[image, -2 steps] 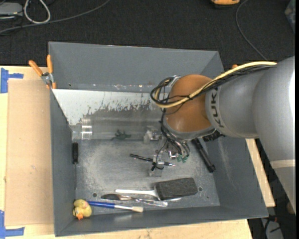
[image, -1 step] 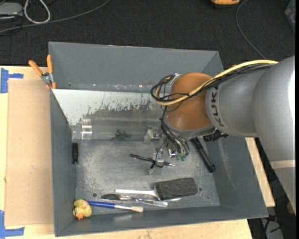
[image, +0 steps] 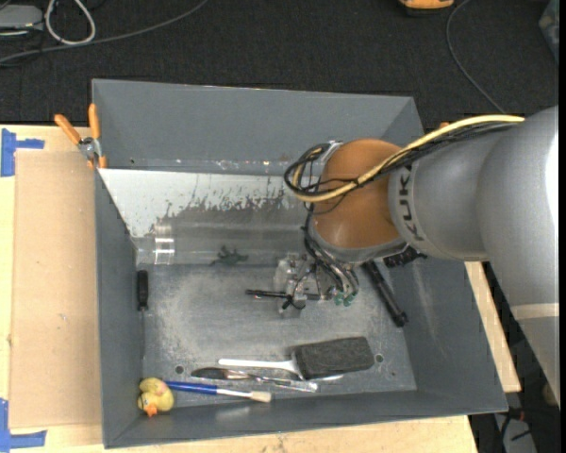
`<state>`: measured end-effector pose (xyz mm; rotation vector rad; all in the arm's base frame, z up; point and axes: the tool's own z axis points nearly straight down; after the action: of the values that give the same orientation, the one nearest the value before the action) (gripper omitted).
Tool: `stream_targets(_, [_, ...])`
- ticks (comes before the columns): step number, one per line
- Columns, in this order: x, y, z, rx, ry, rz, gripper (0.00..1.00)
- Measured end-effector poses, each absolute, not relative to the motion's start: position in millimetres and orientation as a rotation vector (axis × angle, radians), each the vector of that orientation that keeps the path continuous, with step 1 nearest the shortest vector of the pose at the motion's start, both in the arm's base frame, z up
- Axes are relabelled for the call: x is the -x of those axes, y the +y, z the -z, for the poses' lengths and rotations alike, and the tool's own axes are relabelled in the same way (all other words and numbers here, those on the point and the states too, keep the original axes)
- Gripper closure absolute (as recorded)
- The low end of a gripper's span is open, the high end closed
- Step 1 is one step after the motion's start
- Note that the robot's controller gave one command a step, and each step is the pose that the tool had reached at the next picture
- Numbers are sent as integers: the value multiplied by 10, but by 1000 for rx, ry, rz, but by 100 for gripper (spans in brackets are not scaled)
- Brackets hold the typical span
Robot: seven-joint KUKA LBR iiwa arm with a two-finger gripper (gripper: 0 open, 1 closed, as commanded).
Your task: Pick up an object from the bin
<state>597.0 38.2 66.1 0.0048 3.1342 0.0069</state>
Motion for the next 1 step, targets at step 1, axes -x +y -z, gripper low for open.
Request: stream_targets(1, [-5970, 382, -663, -7, 3134, -7, 100])
